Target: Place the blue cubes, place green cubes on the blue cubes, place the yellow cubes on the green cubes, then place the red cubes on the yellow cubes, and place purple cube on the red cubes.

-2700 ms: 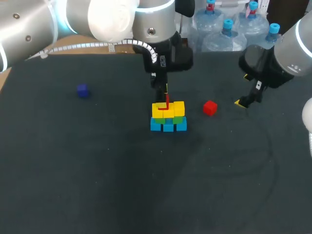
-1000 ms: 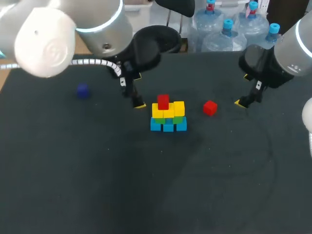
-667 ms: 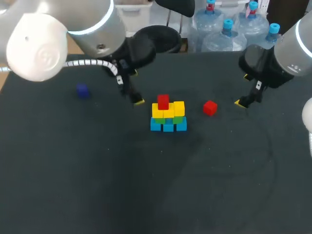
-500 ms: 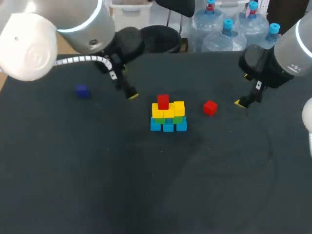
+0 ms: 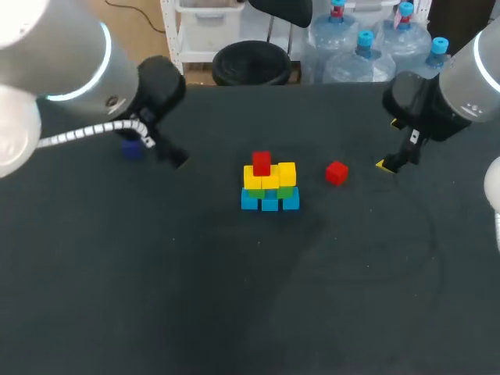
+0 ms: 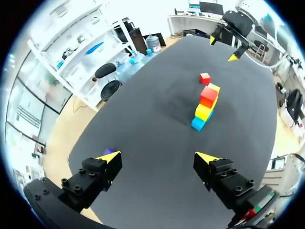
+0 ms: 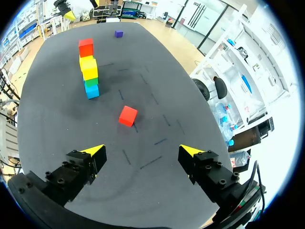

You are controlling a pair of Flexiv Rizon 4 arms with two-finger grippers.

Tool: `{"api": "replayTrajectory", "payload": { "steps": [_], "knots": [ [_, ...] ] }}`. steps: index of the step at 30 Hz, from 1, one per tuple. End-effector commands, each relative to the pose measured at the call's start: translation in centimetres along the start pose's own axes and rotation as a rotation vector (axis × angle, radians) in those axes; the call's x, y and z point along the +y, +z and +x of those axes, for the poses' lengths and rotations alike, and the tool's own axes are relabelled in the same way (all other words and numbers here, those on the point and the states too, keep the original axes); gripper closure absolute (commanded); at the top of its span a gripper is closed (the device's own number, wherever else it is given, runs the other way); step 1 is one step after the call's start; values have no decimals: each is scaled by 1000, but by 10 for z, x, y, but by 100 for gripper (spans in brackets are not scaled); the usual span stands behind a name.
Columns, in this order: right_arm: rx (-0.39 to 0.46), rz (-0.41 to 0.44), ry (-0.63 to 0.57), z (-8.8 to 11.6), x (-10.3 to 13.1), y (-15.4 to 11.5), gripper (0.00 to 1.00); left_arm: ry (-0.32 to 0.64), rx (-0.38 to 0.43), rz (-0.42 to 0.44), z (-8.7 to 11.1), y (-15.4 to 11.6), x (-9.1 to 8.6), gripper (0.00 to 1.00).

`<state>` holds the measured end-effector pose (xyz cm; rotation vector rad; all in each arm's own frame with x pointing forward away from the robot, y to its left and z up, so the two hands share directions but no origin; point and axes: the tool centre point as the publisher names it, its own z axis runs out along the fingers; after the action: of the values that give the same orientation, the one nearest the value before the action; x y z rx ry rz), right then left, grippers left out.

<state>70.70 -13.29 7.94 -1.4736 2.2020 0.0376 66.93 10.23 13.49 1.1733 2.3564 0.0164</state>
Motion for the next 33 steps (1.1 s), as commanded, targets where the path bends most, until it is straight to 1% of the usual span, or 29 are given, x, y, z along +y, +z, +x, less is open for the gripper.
{"api": "replayTrajectory", "payload": {
  "steps": [1,6,11,29,31,33],
  "knots": [
    [1,8,1,1,2,-1,0,-28,-38,-7,8,10,-1,0],
    [1,8,1,1,2,-1,0,-34,-57,-4,5,15,-2,0],
    [1,8,1,1,2,-1,0,-33,-76,-5,1,11,-1,0],
    [1,8,1,1,2,-1,0,-33,-76,-5,1,11,-1,0],
    [26,-2,-23,-9,-1,-7,0,-33,-76,-5,1,11,-1,0],
    [51,-13,-56,-18,-3,-5,0,-33,-76,-5,1,11,-1,0]
  ]
}}
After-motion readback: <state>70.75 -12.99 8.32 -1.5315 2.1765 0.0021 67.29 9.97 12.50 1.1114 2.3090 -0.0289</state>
